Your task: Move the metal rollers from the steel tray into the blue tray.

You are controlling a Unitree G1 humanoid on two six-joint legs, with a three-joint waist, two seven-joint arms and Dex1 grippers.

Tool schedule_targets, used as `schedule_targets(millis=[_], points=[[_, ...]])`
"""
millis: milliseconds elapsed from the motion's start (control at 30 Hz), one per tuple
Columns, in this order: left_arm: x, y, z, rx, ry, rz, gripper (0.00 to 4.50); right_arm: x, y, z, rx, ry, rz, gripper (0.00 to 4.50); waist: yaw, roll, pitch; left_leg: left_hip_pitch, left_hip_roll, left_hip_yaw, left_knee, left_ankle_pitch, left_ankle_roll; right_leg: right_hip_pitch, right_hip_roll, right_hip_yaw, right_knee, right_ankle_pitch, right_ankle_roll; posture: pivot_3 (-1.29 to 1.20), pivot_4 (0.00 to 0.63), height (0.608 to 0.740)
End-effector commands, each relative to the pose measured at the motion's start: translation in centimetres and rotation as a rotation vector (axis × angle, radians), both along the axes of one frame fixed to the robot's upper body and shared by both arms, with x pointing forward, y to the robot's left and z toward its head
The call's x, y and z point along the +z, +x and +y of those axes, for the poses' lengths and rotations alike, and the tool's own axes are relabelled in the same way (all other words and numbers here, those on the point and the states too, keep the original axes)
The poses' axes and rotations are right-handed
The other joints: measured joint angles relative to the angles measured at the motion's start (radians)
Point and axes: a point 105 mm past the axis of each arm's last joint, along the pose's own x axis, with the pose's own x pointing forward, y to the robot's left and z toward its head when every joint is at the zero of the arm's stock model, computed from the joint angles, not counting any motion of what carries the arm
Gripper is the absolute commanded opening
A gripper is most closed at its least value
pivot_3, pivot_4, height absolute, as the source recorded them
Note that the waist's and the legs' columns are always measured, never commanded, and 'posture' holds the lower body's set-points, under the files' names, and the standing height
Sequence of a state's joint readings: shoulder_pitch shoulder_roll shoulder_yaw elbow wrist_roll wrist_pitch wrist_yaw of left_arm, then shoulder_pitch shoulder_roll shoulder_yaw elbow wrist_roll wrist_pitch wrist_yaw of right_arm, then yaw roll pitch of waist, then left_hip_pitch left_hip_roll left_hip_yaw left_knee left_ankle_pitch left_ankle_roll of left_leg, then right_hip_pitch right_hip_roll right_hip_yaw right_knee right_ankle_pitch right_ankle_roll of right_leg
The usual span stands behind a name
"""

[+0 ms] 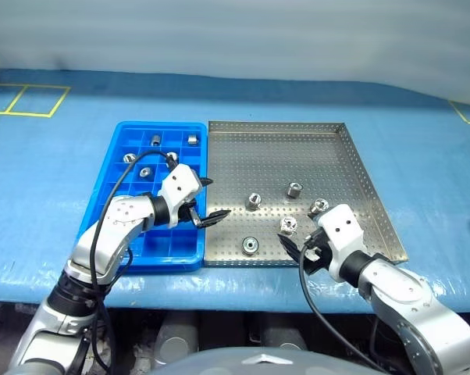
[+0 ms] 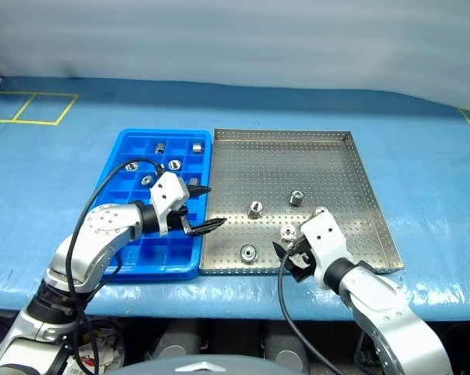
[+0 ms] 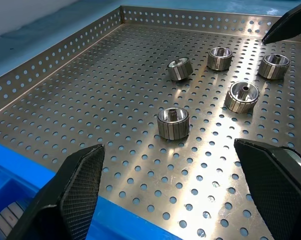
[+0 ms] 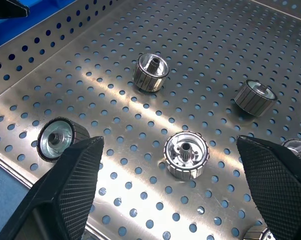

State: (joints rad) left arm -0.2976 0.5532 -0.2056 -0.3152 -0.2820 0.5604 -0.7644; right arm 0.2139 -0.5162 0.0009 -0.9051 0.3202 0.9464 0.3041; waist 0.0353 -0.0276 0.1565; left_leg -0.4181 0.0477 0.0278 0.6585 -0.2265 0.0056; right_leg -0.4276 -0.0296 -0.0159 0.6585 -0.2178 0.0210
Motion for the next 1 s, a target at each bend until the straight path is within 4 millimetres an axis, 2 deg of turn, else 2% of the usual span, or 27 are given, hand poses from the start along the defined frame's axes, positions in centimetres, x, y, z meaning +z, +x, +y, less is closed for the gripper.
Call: schedule_targets(millis=[33,233,433,533,767,1000], points=[[1.3,0.3,-0.2,-0.004,-0.015,-0.046,4.50,0.9,0.1,0.3,0.019,0.001,-0.048,4.47,0.000,0.000,0.000,0.000,0.000,0.000,0.000,0.000,0.000,0.000,0.000,0.000,0.000,0.000,0.000,0.08,0.150,0.740],[1.8,0.2,-0.5,-0.015,-0.030,-0.059,4.50,1.0,0.1,0.4,0.019,0.002,-0.054,4.47,0.000,0.000,0.000,0.000,0.000,0.000,0.000,0.000,0.000,0.000,0.000,0.000,0.000,0.000,0.000,0.07,0.150,0.740],[4.9,0.5,-2.4,-0.016,-0.167,-0.070,4.50,1.1,0.0,0.7,0.009,0.012,-0.067,4.47,0.000,0.000,0.000,-0.001,0.000,0.000,0.002,0.000,0.000,0.001,0.000,0.000,0.000,0.000,0.000,0.06,0.150,0.740],[5.5,0.8,-3.6,-0.063,-0.133,-0.035,4.50,1.1,0.1,1.0,0.004,0.029,-0.075,4.47,-0.001,0.000,0.000,0.000,0.000,0.000,0.002,0.000,0.000,0.001,0.001,0.000,0.001,0.000,0.001,0.06,0.150,0.740],[4.7,2.2,-6.3,-0.133,-0.015,0.028,4.50,1.2,0.4,1.3,-0.008,0.040,-0.091,4.47,-0.009,0.000,0.000,0.000,-0.001,0.000,0.002,0.000,0.000,0.001,0.001,0.001,0.000,0.001,0.001,0.06,0.150,0.740],[1.6,4.4,-9.0,-0.144,0.083,0.078,4.50,1.1,0.3,1.3,-0.031,0.050,-0.099,4.47,-0.010,0.000,0.000,0.000,-0.001,0.002,0.003,0.000,0.001,0.001,0.002,0.001,0.001,0.001,0.001,0.02,0.150,0.740]])
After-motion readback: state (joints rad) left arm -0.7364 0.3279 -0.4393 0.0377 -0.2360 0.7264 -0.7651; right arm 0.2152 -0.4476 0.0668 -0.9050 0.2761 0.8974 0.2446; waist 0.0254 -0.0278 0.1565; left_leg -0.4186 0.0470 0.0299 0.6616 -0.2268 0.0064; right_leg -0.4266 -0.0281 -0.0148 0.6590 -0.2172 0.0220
